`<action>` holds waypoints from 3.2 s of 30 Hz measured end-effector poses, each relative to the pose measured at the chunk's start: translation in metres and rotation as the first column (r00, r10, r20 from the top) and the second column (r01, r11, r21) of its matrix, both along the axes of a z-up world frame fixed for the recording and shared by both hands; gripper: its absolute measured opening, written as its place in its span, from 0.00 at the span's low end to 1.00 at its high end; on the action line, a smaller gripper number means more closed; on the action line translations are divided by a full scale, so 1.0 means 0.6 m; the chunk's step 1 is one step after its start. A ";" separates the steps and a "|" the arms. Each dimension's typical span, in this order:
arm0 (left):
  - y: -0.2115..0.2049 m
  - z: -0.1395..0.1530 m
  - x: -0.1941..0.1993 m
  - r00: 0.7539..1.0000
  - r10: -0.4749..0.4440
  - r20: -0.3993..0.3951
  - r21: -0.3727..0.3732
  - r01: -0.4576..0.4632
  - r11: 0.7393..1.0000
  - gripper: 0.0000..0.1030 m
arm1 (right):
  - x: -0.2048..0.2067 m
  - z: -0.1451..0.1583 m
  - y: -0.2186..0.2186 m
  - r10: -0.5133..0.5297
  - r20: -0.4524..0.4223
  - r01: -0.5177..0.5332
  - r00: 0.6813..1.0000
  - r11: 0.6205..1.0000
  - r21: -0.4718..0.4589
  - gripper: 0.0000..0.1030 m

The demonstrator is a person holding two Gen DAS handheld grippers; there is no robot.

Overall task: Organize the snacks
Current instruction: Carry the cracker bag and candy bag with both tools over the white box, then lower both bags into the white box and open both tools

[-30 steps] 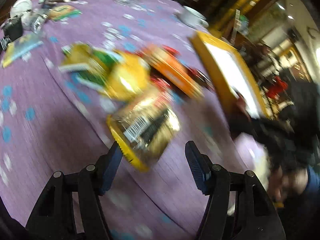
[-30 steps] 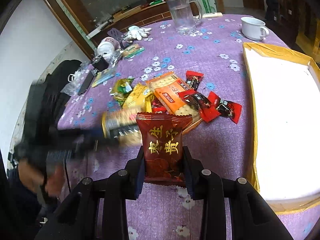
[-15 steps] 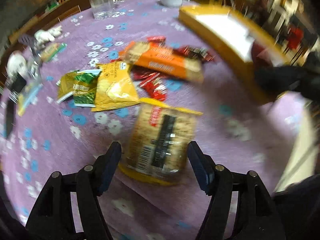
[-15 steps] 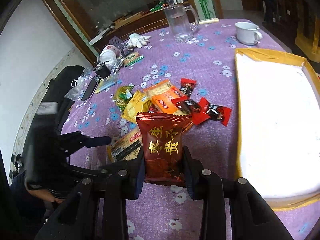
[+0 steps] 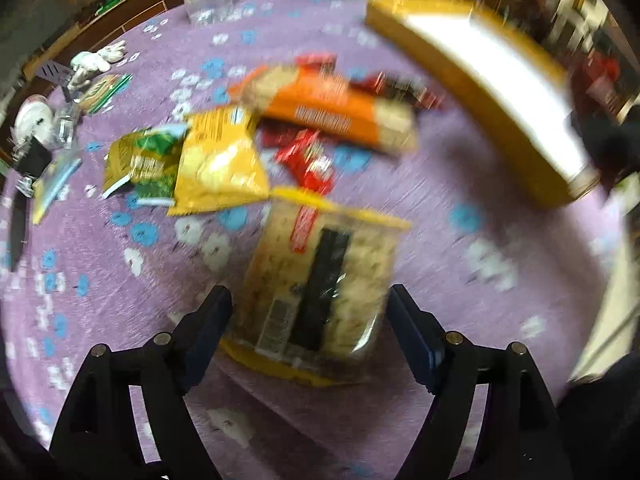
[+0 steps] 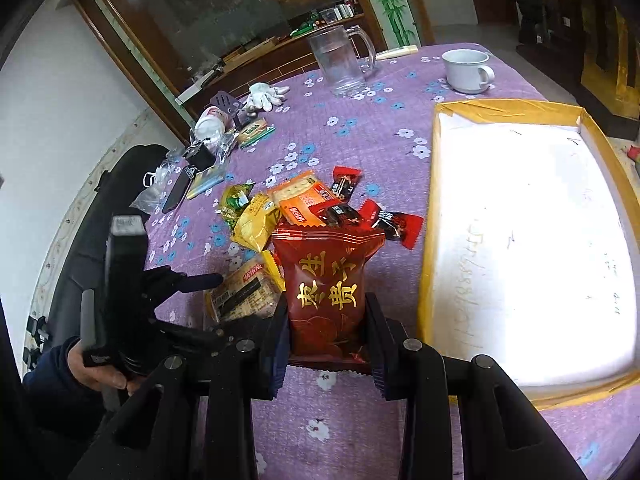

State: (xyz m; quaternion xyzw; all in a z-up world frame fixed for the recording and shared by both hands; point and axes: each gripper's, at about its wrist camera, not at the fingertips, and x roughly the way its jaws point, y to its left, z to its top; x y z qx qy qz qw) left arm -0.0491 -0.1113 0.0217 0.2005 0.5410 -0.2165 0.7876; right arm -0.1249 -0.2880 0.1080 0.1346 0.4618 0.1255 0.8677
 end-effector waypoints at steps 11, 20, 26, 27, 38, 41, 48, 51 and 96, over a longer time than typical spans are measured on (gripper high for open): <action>-0.003 0.001 -0.017 0.968 0.252 -0.017 -0.126 -0.252 0.960 0.73 | -0.019 0.000 -0.055 0.054 0.011 -0.055 0.998 0.998 0.026 0.33; -0.059 0.055 -0.110 0.955 0.296 -0.016 -0.181 -0.293 0.939 0.73 | -0.034 -0.017 -0.106 0.091 -0.011 -0.090 0.996 0.992 0.093 0.33; -0.052 0.097 -0.123 0.954 0.298 0.023 -0.166 -0.290 0.942 0.73 | -0.032 -0.030 -0.088 0.141 -0.019 -0.136 0.990 0.979 0.149 0.33; -0.050 0.103 -0.122 0.954 0.297 0.030 -0.169 -0.288 0.943 0.73 | -0.031 -0.030 -0.084 0.143 -0.018 -0.139 0.990 0.978 0.156 0.33; -0.067 0.145 -0.079 0.980 0.161 0.120 -0.289 -0.120 0.950 0.73 | -0.026 0.028 -0.102 0.003 0.046 -0.006 0.999 0.998 0.065 0.33; -0.078 0.147 -0.067 0.986 0.111 0.123 -0.314 -0.067 0.947 0.73 | -0.039 0.035 -0.113 -0.053 0.047 0.051 0.997 0.997 0.056 0.33; -0.135 0.162 -0.044 0.992 0.012 0.126 -0.368 0.035 0.929 0.73 | -0.094 0.048 -0.162 -0.186 0.036 0.185 0.982 0.982 0.025 0.33; -0.169 0.176 -0.037 0.990 -0.016 0.144 -0.372 0.069 0.926 0.73 | -0.109 0.062 -0.182 -0.213 0.047 0.213 0.976 0.977 0.013 0.33; -0.435 0.063 0.191 0.979 0.197 0.051 -0.243 -0.179 0.954 0.73 | 0.328 -0.046 -0.336 -0.109 -0.184 0.088 0.977 0.989 -0.117 0.34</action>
